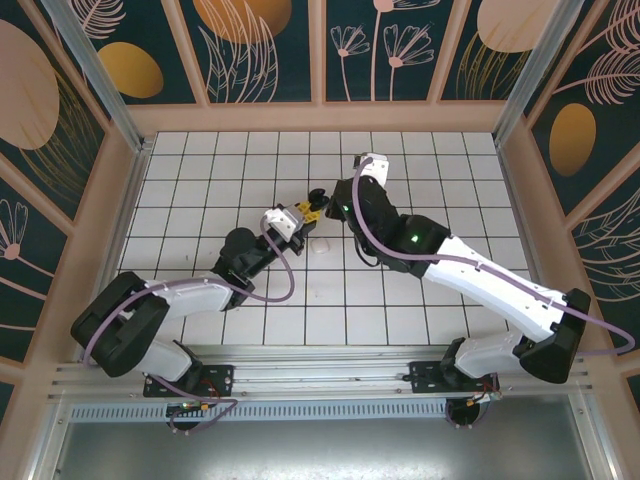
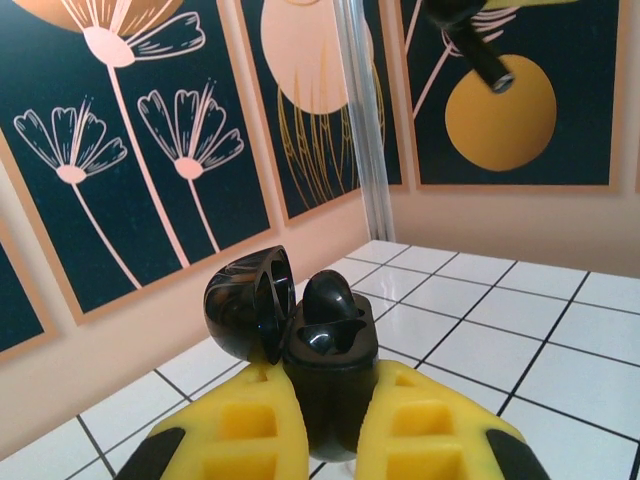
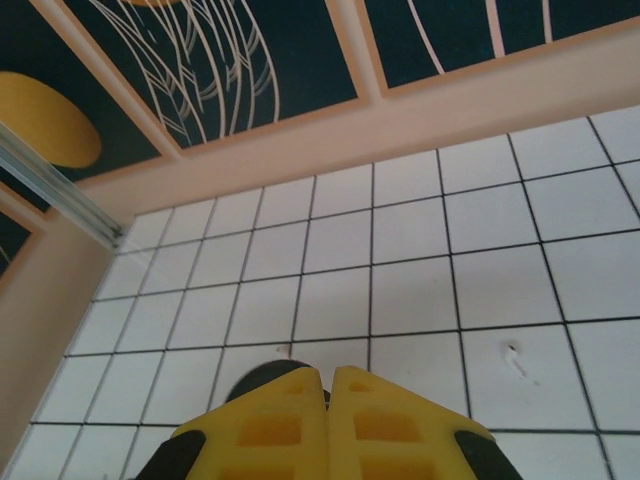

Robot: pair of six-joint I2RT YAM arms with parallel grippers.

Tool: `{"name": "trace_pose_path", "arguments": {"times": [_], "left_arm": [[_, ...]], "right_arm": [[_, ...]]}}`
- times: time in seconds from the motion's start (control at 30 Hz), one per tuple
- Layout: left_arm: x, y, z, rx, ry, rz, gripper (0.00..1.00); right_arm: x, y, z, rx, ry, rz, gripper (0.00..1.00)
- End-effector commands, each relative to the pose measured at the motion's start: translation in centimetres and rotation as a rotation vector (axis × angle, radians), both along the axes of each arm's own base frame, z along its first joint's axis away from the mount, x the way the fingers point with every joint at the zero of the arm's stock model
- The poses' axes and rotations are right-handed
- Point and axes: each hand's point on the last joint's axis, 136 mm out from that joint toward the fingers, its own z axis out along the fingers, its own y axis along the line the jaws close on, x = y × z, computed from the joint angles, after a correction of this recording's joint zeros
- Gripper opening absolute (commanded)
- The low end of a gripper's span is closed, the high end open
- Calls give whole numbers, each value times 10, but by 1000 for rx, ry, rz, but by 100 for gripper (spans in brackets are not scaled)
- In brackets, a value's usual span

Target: Insert wireless bluetooth earbuds into charging case

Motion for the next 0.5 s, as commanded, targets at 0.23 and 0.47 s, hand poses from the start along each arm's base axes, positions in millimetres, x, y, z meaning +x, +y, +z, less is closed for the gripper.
{"name": "trace_pose_path", "arguments": {"times": [0.23,0.47], "left_arm": [[7,-10,27,-125,6,-33,0],[17,-15,18,-86,92,-14,0]], "right_arm": [[30,8,5,192,52,-1,0],[42,23,-20,161,154,19,0]]}}
